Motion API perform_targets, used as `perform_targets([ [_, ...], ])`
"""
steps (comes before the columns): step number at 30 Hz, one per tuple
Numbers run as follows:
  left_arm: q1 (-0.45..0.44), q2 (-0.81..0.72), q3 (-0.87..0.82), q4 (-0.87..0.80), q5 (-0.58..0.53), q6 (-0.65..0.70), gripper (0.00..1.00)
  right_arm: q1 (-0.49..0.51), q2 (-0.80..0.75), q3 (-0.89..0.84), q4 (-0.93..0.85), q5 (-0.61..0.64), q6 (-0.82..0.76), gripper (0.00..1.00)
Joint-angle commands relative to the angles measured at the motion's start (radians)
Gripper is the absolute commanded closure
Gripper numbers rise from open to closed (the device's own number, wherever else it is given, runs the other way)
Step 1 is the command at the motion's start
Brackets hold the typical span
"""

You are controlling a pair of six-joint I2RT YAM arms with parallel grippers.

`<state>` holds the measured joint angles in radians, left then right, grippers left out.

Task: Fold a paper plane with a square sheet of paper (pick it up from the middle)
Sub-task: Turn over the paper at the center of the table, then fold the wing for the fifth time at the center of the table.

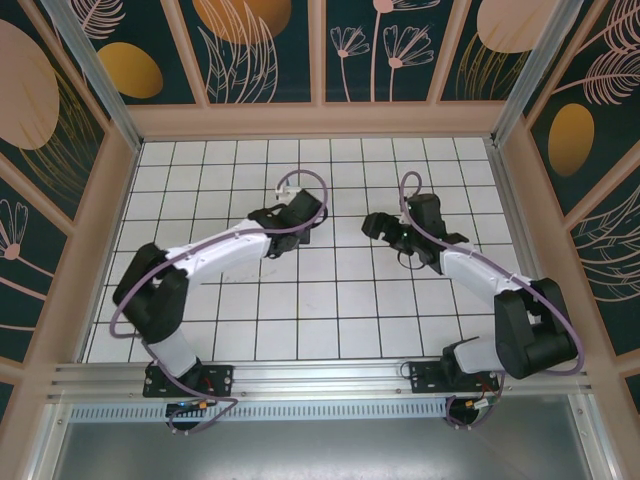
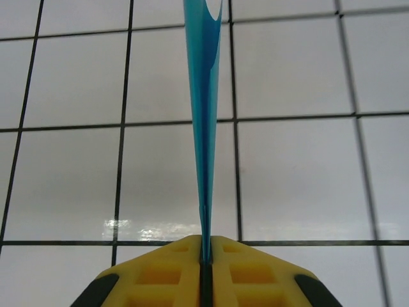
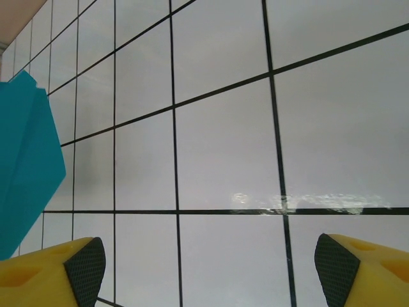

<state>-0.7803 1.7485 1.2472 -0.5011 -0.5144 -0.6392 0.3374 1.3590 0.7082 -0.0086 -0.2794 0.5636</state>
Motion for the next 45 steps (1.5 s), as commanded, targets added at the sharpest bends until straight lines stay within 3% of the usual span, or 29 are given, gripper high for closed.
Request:
perform_targets([
  [1,-0.021,0.091,0.046,-0.115,-0.059,0.003,0.87,-0.014,-0.026,-0.029,-0.009,0.050,0.015,0.12],
  [4,-0.024,0.127,0.062,-0.026,0.065,-0.013,0.83,-0.023,-0.029,-0.047,-0.006,0.055,0.034,0.12],
  [8,-0.023,0.123,0.049,0.142,0.282,-0.033,0.56,-0.024,-0.026,-0.056,-0.004,0.033,0.035,0.13],
  [12,0.011,0.084,0.020,0.204,0.350,-0.041,0.36,-0.013,-0.022,-0.049,0.011,-0.067,0.001,0.14],
  [16,0.084,-0.028,-0.115,0.334,0.429,-0.085,0.24,0.051,0.010,0.000,-0.020,-0.065,0.001,0.17],
  [22,0.171,-0.270,-0.353,0.474,0.419,-0.165,0.05,0.215,0.160,0.147,-0.047,-0.046,0.066,0.37],
  [32,0.205,-0.465,-0.569,0.616,0.423,-0.230,0.02,0.378,0.506,0.493,-0.116,-0.099,0.125,0.54],
  [37,0.205,-0.527,-0.633,0.693,0.362,-0.193,0.02,0.388,0.654,0.644,-0.189,-0.124,0.104,0.57],
  [45,0.206,-0.533,-0.641,0.693,0.312,-0.189,0.01,0.366,0.724,0.658,-0.294,-0.108,0.003,0.57],
])
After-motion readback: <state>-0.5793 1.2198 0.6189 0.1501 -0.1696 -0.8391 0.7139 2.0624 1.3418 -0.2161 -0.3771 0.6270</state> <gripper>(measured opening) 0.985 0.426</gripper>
